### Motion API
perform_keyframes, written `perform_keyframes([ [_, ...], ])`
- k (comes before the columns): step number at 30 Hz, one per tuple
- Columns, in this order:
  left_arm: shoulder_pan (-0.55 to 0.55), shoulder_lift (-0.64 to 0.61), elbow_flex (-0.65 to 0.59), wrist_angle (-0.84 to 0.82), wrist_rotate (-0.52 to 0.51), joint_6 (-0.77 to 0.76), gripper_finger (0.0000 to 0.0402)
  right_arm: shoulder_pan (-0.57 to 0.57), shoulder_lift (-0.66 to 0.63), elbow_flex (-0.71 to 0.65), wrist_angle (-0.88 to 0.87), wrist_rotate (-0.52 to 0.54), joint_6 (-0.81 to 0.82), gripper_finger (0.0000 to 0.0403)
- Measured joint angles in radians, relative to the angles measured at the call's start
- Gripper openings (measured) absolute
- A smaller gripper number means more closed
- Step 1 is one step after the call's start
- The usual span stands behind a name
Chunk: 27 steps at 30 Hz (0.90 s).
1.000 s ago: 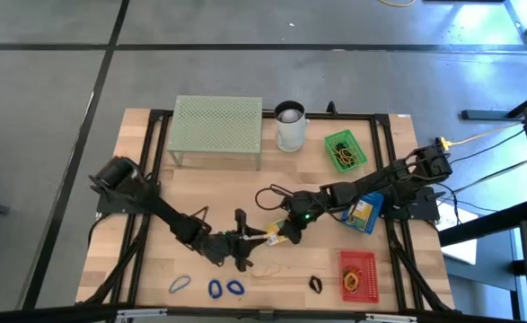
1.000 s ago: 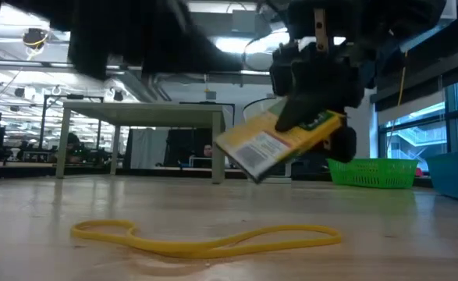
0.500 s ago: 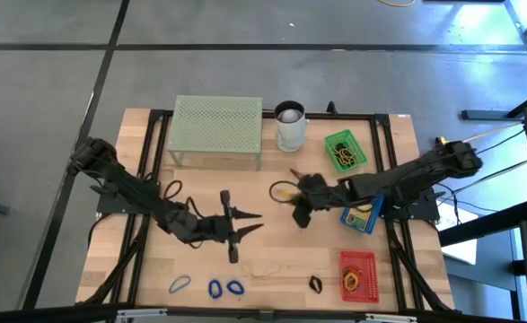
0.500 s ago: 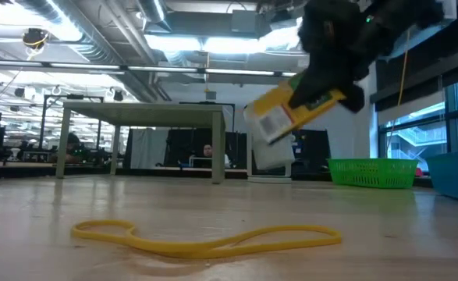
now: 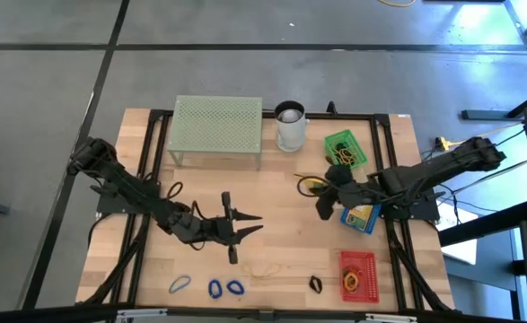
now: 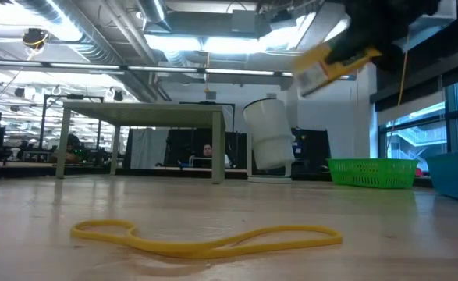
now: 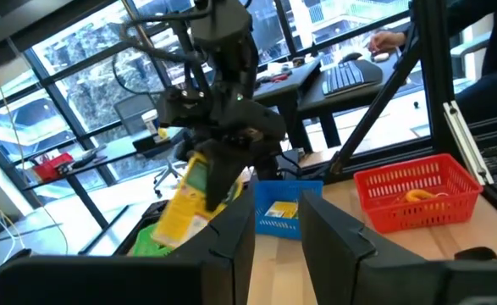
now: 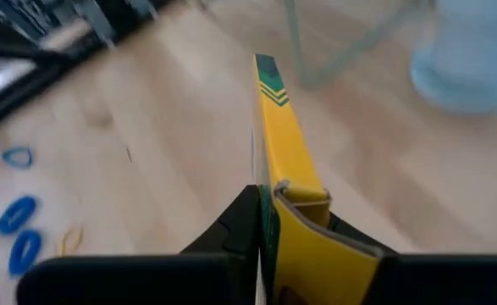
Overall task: Pick & Place Office Desk Supplies
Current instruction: Put the yellow crayon box into the blue bin
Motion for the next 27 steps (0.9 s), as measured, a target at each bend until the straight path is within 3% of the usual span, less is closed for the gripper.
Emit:
perform_keyframes([
  [3, 0.000, 0.000, 0.000, -0.001, 0.000, 0.000, 0.0086, 0.013, -0.050, 0.000, -0.149, -0.087, 0.107, 0.0043],
  [8, 0.000, 0.000, 0.000, -0.015, 0.000, 0.000, 0.0086, 0.034, -0.101, 0.000, -0.374, -0.326, 0.262, 0.0043],
  [15, 0.001, 0.000, 0.000, -0.021, 0.000, 0.000, 0.0086, 0.062, -0.114, 0.000, -0.687, -0.566, 0.394, 0.0043],
  [19, 0.001, 0.000, 0.000, -0.021, 0.000, 0.000, 0.0086, 0.067, -0.114, 0.000, -0.794, -0.595, 0.413, 0.0043],
  [23, 0.001, 0.000, 0.000, -0.022, 0.000, 0.000, 0.0086, 0.067, -0.112, 0.000, -0.821, -0.549, 0.408, 0.0043],
  [27, 0.001, 0.000, 0.000, -0.022, 0.000, 0.000, 0.0086, 0.067, -0.096, 0.000, -0.820, -0.535, 0.315, 0.0043],
])
